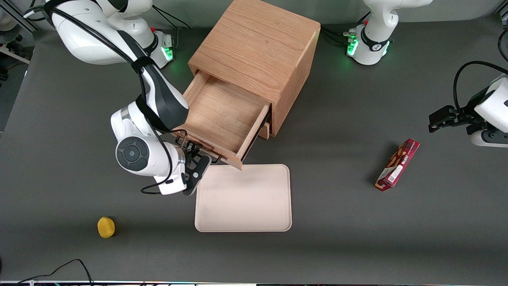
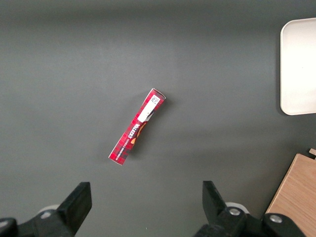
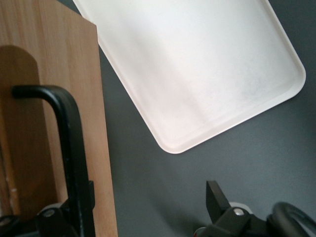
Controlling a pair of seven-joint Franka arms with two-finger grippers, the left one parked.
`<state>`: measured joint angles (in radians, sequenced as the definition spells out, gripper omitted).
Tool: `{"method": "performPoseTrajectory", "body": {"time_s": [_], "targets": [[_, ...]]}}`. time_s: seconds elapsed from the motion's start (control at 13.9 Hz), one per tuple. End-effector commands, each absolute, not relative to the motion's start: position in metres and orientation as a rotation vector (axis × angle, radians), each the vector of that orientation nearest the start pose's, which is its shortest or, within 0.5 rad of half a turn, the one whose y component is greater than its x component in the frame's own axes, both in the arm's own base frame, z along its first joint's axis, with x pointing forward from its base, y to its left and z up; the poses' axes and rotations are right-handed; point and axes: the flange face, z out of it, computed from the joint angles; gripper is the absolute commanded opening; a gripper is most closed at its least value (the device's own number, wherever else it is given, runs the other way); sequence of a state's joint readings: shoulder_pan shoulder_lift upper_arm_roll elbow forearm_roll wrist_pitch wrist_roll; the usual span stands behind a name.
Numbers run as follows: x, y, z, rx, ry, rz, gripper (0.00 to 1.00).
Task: Open upper drawer
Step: 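Keep pulling the drawer further open with the right gripper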
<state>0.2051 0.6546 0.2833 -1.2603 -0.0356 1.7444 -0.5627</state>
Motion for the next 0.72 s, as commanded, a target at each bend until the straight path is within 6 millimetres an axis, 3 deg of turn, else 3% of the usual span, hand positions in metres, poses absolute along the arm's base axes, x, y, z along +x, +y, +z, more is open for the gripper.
{"method": "performPoseTrajectory", "body": {"time_s": [0.0,0.57,0.65], "targets": [[0.663,0.295,0.379,-2.610,-1.495,0.196,1.00],[0.674,0.287,0.386,-2.653,-1.505,0.165,1.00],[0.678,0.278,0.386,-2.665,-1.505,0.164,1.00]]}}
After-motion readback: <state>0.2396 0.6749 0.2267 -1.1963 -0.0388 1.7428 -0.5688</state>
